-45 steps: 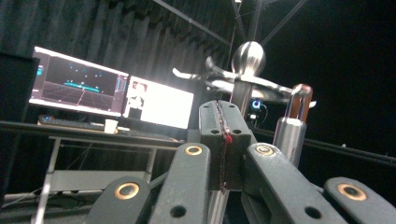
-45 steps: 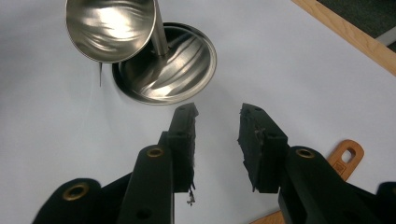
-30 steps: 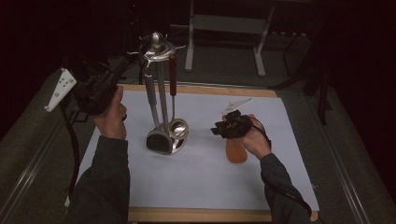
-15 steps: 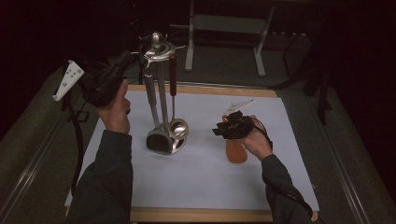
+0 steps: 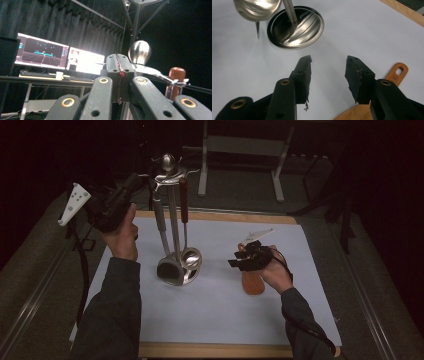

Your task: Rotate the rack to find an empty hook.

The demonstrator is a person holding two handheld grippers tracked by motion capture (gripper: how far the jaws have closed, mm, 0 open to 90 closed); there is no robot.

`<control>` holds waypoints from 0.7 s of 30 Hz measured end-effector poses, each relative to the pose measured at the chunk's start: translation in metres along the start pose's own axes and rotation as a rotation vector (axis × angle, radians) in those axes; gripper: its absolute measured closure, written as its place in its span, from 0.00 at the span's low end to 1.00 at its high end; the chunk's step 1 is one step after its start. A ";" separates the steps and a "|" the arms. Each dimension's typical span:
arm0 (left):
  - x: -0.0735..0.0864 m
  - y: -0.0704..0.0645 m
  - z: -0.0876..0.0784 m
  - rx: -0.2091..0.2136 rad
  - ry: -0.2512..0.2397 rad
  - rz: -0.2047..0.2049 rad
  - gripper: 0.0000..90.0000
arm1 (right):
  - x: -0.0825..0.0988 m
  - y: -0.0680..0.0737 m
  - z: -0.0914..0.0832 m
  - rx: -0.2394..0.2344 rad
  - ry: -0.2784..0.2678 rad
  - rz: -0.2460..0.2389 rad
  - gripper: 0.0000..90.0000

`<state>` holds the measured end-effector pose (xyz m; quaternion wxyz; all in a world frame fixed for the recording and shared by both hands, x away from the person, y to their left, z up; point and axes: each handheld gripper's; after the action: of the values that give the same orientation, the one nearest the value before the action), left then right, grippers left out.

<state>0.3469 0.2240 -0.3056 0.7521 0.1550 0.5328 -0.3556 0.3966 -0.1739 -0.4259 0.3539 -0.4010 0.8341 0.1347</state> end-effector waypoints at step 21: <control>-0.004 0.015 0.012 -0.002 0.051 -0.024 1.00 | 0.002 0.000 0.001 -0.004 -0.001 0.002 0.62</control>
<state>0.3646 0.2289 -0.2997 0.7341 0.1569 0.5539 -0.3601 0.3963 -0.1741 -0.4281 0.3535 -0.4005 0.8342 0.1369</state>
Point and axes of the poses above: each handheld gripper's, and its own axes: z roughly forward along the jaws, x roughly out of its underside, y roughly to its left, and after that the axes turned 8 degrees about x, right-handed
